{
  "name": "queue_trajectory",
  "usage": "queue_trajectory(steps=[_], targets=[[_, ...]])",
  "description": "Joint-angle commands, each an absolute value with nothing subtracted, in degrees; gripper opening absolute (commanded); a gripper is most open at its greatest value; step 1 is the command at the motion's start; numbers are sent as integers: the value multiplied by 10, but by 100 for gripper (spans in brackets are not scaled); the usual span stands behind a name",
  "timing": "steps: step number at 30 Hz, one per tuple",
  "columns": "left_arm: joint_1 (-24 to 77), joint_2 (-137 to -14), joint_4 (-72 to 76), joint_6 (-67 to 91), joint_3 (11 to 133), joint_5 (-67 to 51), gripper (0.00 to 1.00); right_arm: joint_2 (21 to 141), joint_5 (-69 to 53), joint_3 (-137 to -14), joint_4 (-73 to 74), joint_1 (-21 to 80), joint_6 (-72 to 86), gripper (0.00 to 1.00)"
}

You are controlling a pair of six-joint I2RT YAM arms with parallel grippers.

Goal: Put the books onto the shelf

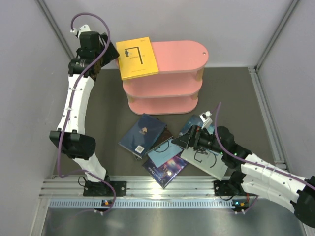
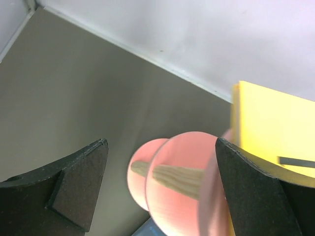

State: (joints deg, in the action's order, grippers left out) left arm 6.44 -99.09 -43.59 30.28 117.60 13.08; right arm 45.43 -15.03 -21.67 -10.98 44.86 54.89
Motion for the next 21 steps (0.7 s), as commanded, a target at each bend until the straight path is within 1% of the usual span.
queue_trajectory(steps=[1, 5, 8, 10, 16, 20, 21], targets=[[77, -1003, -422, 306, 1214, 127, 96, 448, -145, -229, -122, 448, 531, 100], [76, -1027, -447, 294, 1257, 140, 99, 447, -146, -226, -121, 447, 531, 100], [76, -1042, -480, 281, 1300, 173, 99, 448, -149, -225, -124, 446, 530, 100], [68, -1028, -485, 279, 1289, 185, 99, 451, -152, -225, -125, 447, 530, 100], [11, -910, -465, 278, 1167, 164, 99, 460, -167, -221, -150, 447, 533, 100], [-17, -822, -452, 282, 1046, 154, 99, 502, -179, -213, -211, 452, 557, 100], [-21, -787, -445, 284, 979, 148, 99, 512, -179, -215, -221, 459, 562, 100]])
